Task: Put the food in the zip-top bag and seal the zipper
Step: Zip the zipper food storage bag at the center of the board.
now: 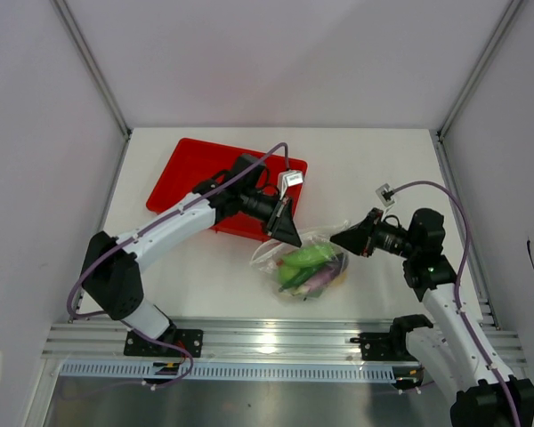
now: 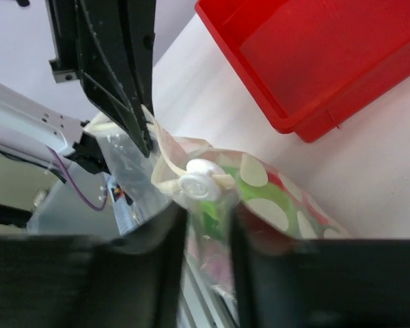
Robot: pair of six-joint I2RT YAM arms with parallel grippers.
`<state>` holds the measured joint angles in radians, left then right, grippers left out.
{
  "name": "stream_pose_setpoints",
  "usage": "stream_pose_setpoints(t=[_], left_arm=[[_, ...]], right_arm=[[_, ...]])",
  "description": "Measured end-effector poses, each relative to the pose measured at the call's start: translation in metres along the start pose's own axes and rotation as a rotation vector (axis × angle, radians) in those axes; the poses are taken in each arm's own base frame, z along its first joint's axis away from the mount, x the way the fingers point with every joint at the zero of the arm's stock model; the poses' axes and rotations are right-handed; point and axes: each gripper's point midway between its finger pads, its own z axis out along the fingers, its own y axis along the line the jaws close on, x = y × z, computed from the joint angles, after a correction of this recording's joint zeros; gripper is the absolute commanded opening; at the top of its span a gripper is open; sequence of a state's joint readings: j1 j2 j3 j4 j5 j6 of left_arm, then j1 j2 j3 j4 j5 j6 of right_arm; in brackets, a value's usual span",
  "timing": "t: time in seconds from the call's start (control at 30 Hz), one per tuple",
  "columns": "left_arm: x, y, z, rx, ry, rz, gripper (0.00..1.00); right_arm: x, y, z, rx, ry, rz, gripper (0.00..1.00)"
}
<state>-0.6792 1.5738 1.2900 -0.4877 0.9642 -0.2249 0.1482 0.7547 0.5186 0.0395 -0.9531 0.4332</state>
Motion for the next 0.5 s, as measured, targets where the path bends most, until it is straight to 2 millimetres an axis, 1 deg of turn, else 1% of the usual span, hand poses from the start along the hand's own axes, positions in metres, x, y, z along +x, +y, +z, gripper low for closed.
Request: stream_pose_setpoints(t=[0.03, 0.07, 0.13, 0.17, 0.2, 0.23, 0.3, 0.4, 0.5], left_arm=[[0.001, -0.002, -0.001, 0.001, -0.002, 0.003, 0.01], [0.002, -0.003, -0.003, 0.002, -0.003, 0.005, 0.01], [0.004, -0.005, -0.004, 0.008, -0.002, 0.004, 0.0], [0.005, -0.005, -0.004, 0.008, 0.0, 0.002, 0.01], [0.007, -0.004, -0.004, 0.008, 0.003, -0.001, 0.01], [0.009, -0.004, -0.004, 0.009, 0.006, -0.004, 0.01], [0.012, -0.004, -0.004, 0.013, 0.015, -0.004, 0.01], [0.016, -0.007, -0.006, 0.023, 0.026, -0.007, 0.01], [0.02, -0.01, -0.011, 0.049, 0.026, -0.009, 0.01]], right_arm=[[-0.001, 0.0, 0.0, 0.007, 0.002, 0.003, 0.45], [-0.002, 0.001, 0.0, 0.016, 0.006, 0.005, 0.58], [-0.007, 0.001, 0.0, 0.043, 0.006, 0.003, 0.67], [-0.011, 0.001, 0.0, 0.057, 0.006, -0.001, 0.74], [-0.015, 0.0, 0.0, 0.073, 0.008, -0.002, 0.79], [-0.018, 0.0, 0.0, 0.085, 0.008, -0.01, 0.81], [-0.02, -0.003, 0.0, 0.105, 0.012, -0.014, 0.92], [-0.016, -0.007, -0.001, 0.116, 0.026, -0.011, 0.96], [-0.01, -0.008, 0.0, 0.104, 0.03, -0.003, 0.94]])
